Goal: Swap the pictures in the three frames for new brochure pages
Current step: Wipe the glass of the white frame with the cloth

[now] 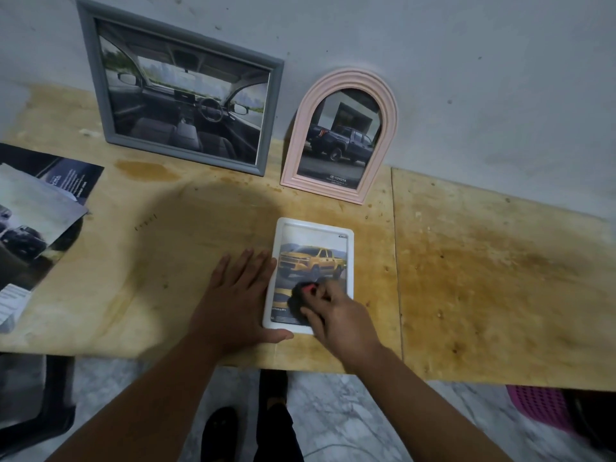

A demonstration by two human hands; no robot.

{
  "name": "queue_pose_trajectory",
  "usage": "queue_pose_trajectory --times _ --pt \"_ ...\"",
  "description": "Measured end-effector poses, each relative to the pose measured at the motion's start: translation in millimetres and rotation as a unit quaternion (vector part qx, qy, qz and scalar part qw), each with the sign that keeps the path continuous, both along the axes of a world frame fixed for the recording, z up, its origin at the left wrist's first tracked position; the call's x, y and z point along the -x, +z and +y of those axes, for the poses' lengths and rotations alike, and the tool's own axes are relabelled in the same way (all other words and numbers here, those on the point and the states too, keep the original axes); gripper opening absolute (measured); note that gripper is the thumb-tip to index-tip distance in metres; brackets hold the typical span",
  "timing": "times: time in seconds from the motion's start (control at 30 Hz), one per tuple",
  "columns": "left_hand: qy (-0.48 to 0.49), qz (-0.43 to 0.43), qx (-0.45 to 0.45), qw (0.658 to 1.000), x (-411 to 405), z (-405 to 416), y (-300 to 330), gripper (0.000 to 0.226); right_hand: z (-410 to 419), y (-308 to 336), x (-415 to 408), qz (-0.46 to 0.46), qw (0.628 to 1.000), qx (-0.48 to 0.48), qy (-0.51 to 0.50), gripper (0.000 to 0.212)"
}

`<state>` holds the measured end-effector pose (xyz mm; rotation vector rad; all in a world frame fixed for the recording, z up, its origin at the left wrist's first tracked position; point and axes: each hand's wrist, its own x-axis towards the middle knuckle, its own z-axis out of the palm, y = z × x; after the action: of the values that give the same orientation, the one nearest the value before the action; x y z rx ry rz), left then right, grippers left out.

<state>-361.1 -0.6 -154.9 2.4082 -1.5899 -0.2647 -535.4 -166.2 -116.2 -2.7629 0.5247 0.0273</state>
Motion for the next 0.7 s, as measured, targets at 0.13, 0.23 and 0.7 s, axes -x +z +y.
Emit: queue_pose_trajectory --times 0.13,0.23,0.7 --pt "-0.005 -0.003 0.001 1.0 -1 0 1 0.133 -27 18 -8 -0.001 0.997 -0.073 0.001 0.034" --pt "-0.004 0.001 -0.019 1.0 -1 0 2 0.134 -72 27 -36 -0.057 0.995 0.008 -0.085 0.032" --pt "0.004 0.005 -0.016 1.0 1 0 1 0.133 -19 17 28 0.071 0.996 -0.061 0.011 0.034"
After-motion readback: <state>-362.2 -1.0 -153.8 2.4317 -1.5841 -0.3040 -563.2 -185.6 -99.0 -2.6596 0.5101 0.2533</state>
